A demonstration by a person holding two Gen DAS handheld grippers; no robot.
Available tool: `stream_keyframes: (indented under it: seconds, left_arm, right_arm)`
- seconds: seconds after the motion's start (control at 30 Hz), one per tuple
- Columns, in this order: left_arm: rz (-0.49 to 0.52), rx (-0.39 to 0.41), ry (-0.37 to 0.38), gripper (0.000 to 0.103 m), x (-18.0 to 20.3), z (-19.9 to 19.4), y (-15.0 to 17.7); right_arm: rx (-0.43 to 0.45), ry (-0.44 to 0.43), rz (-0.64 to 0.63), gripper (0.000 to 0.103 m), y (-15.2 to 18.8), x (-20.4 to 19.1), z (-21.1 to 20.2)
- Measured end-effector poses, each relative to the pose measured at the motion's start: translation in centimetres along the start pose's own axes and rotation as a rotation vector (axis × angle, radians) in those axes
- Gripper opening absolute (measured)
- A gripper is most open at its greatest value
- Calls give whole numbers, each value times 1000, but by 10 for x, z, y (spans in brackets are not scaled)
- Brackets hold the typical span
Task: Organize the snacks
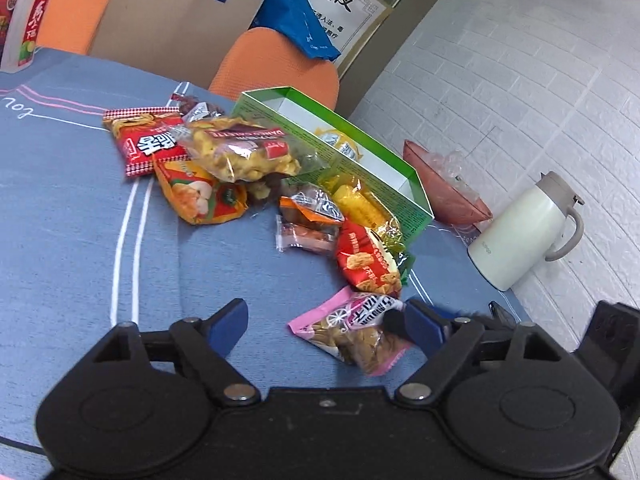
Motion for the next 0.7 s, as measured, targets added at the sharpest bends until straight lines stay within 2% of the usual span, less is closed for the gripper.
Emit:
stream_keyframes:
  seconds: [0.07, 0.17, 0.27, 0.37, 0.5, 0.57, 0.7]
  left_arm:
    - [0, -4, 13, 103, -3, 1, 0]
    - [11, -34, 36, 103, -3, 14, -2]
    - [23, -71, 64, 103, -1, 31, -3]
    - [20, -107, 114, 103, 0, 45, -3]
    - [19, -135, 152, 103, -1, 55, -4]
    - [13, -143, 175, 103, -2, 58, -6]
    - [-20, -150, 218, 103, -5, 62, -4]
  right_arm:
    - [-60, -24, 6, 76, 11, 3, 12]
    - [-99, -87, 73, 76, 18, 10, 13]
    - [-134, -85, -9, 75, 23, 0, 12]
    - [-127, -51, -79, 76, 26, -8, 9]
    - [-127, -52, -71, 78, 27, -6, 1]
    - [-121, -34, -64, 84, 28, -3, -6]
    - [-107, -22, -17, 83, 28, 7, -20]
Point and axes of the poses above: each gripper's, at about its wrist camera, not at the fingertips, and z roughly the way its jaws point, x to its right, y to its underside, the point moved 1 cm from there along z, roughly the way its jaws point, and after that the axes turned 4 degrees about y, right-handed, at the moved point
